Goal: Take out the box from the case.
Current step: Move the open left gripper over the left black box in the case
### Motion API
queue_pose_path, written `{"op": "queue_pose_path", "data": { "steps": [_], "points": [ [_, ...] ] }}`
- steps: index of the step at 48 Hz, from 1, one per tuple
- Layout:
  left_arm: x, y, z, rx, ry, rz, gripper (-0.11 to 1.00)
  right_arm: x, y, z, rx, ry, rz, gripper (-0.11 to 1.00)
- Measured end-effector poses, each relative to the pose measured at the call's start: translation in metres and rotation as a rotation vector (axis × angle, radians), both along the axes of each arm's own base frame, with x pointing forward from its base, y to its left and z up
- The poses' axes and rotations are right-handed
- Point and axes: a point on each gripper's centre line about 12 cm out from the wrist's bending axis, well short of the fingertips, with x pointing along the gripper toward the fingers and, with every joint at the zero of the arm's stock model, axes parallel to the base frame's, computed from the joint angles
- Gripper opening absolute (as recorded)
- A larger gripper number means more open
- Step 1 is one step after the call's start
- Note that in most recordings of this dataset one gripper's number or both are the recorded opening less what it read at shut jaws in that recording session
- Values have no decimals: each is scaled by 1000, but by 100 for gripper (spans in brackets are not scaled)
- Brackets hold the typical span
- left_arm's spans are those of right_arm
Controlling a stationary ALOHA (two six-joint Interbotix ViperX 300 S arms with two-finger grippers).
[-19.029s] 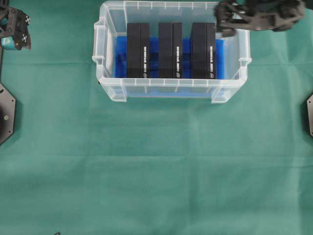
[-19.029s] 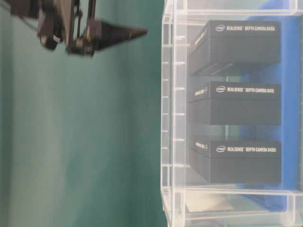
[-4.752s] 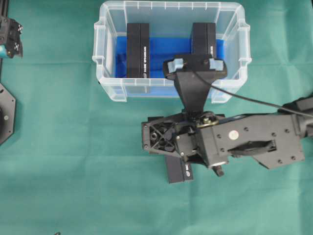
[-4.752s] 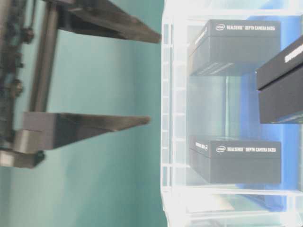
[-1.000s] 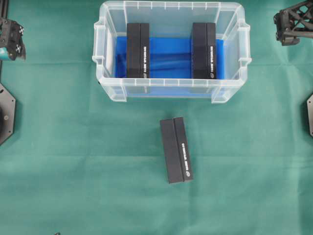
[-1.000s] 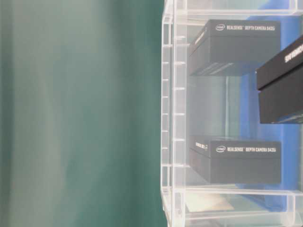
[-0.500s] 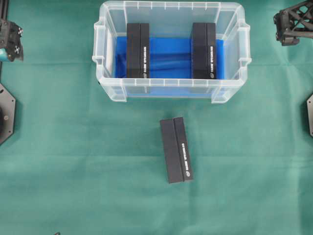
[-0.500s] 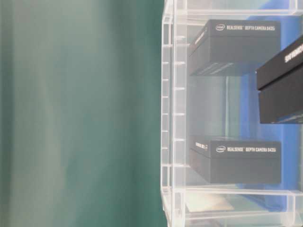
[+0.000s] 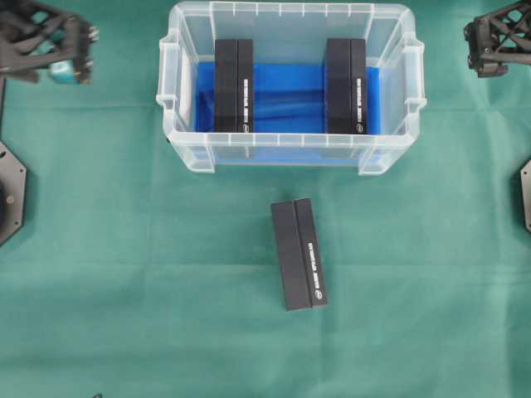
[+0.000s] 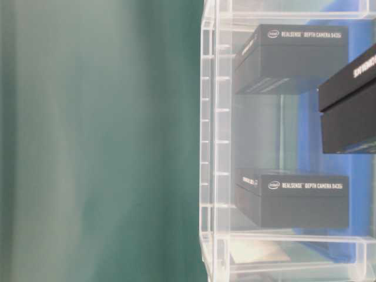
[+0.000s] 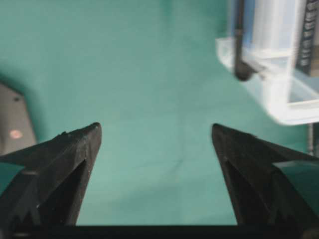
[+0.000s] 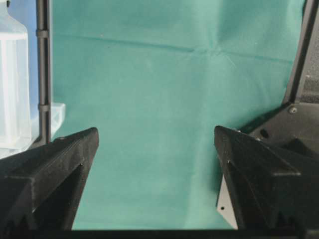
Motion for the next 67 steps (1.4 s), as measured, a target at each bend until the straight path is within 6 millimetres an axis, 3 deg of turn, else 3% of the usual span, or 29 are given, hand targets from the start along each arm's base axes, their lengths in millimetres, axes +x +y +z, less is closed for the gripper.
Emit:
{"op": "queue_pose_path", "data": {
  "steps": [10, 25, 38, 52, 67],
  "points": [
    [40, 11, 6, 5, -1, -15, 90, 0, 0, 0, 0, 1, 3, 92],
    [99, 9, 14, 6, -18, -63, 90, 0, 0, 0, -3, -4, 5, 92],
    [139, 9, 7, 5, -12, -91, 90, 1, -1, 1, -11, -11, 31, 92],
    [164, 13, 7, 16, -25, -96, 90, 2, -1, 1, -13, -15, 33, 92],
    [170, 13, 5, 16, -24, -99, 90, 1, -1, 1, -15, -14, 33, 92]
  ]
}}
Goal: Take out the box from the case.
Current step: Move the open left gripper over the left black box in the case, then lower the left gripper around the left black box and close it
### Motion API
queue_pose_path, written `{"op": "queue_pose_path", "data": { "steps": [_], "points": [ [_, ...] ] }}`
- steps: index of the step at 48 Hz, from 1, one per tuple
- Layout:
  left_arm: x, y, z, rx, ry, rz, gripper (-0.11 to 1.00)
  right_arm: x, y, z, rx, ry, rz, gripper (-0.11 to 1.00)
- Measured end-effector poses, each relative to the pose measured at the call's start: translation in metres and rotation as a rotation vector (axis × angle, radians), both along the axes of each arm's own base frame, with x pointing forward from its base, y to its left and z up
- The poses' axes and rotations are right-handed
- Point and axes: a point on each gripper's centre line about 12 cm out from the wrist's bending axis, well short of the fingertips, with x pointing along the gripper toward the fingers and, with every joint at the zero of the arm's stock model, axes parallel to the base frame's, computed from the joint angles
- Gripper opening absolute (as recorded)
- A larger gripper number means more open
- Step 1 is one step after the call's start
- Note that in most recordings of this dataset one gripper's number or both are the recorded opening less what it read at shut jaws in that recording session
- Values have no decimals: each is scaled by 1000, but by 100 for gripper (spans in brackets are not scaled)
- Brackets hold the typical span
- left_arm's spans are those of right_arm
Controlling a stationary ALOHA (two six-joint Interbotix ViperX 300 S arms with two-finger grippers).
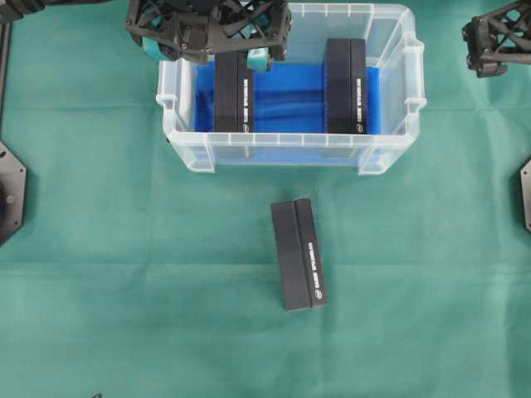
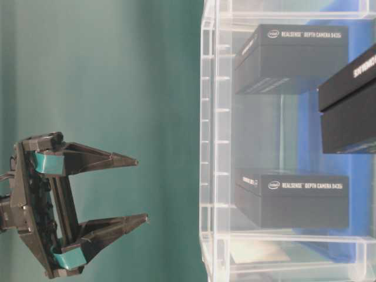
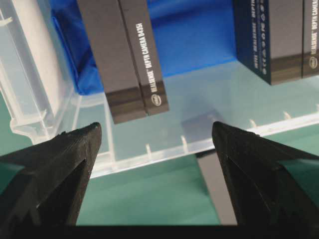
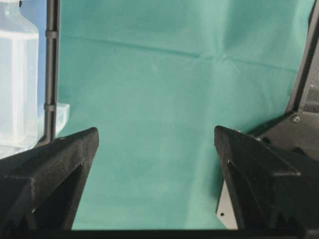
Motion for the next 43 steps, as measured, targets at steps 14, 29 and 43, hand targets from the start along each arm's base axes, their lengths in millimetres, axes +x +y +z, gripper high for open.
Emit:
{"op": "queue_pose_path", "data": {
  "steps": [14, 29, 43],
  "points": [
    [-1, 0, 0, -2, 9, -1, 90, 0, 0, 0, 2, 1, 0, 92],
    [-2, -1, -1, -4, 16, -2, 90, 0, 0, -1, 3, 2, 0, 92],
    [-2, -1, -1, -4, 18, -2, 90, 0, 0, 0, 1, -1, 0, 92]
  ]
}}
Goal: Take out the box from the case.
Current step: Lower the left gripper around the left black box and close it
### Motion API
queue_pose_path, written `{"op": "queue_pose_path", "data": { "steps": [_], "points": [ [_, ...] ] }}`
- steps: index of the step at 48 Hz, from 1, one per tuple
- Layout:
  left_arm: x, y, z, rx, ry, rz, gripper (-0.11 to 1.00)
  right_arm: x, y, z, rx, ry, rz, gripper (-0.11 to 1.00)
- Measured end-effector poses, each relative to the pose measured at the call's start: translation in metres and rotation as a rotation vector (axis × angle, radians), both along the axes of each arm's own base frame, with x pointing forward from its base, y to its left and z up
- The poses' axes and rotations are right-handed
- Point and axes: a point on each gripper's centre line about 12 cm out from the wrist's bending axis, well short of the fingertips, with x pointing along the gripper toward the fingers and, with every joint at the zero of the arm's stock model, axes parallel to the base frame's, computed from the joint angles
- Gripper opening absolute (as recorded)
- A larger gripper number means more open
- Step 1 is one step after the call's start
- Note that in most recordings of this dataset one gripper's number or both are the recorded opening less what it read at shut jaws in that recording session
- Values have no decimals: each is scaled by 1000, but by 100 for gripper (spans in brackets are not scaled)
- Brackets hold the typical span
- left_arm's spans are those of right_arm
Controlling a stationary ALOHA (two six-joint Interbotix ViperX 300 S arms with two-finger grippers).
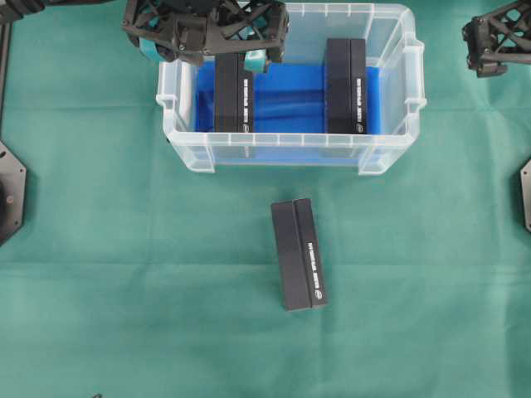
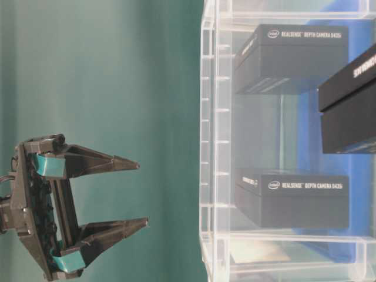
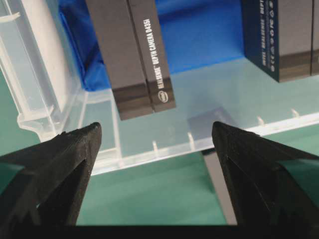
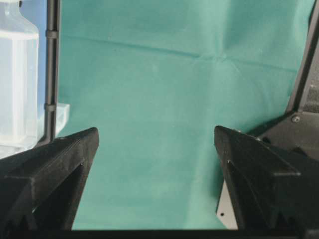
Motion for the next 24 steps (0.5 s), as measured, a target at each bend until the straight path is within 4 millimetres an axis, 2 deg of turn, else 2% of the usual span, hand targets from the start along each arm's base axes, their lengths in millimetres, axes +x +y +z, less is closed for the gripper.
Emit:
{"op": "queue_pose_path", "data": {
  "steps": [24],
  "points": [
    [-1, 0, -4, -3, 9, 1, 90, 0, 0, 0, 1, 1, 0, 92]
  ]
}}
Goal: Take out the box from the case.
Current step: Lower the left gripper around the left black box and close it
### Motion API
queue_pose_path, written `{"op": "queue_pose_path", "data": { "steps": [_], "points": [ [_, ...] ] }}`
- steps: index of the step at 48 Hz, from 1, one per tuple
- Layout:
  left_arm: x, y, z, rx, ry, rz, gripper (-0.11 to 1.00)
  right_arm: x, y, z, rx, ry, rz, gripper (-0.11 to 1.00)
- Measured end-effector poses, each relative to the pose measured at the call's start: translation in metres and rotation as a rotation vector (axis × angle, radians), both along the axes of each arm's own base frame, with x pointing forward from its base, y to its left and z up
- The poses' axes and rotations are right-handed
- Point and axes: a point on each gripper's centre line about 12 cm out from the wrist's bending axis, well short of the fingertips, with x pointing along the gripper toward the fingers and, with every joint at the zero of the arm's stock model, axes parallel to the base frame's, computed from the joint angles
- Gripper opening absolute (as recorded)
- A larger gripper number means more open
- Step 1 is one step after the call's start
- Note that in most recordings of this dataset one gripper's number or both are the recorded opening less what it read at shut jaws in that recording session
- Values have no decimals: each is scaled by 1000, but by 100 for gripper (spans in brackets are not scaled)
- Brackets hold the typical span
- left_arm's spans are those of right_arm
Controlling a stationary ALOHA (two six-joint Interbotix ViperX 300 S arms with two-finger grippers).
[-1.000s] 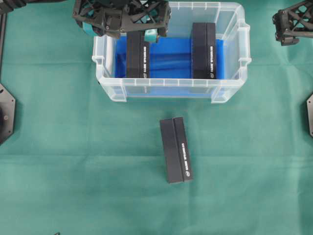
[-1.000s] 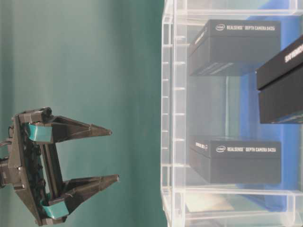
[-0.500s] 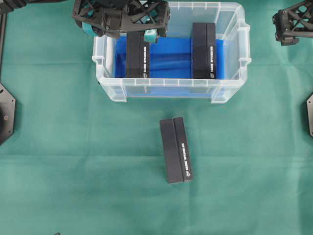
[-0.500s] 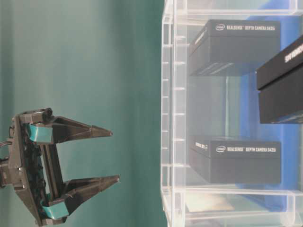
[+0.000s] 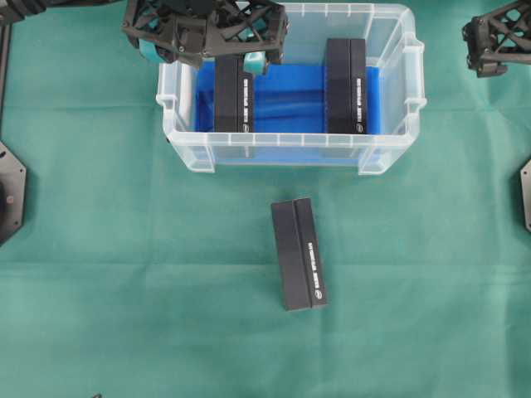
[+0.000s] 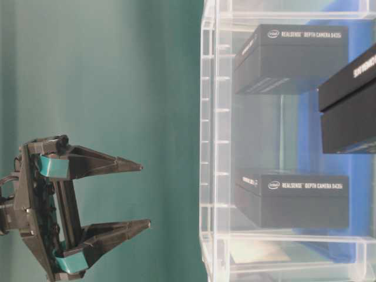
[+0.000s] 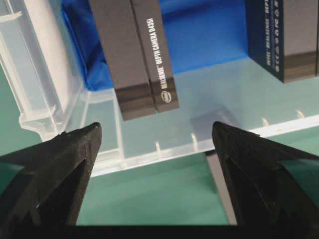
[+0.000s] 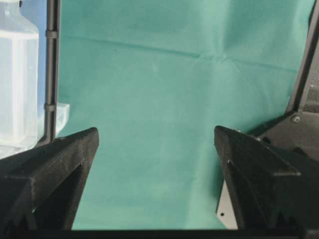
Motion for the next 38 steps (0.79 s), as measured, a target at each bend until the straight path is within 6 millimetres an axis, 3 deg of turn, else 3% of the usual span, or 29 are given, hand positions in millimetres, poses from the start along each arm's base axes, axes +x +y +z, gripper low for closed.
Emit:
{"op": "queue_pose_path", "data": {
  "steps": [16, 38],
  "points": [
    [0, 0, -15, -2, 8, 12, 90, 0, 0, 0, 0, 0, 0, 92],
    [6, 3, -58, -3, 24, 20, 90, 0, 0, 0, -1, -3, 2, 92]
  ]
}}
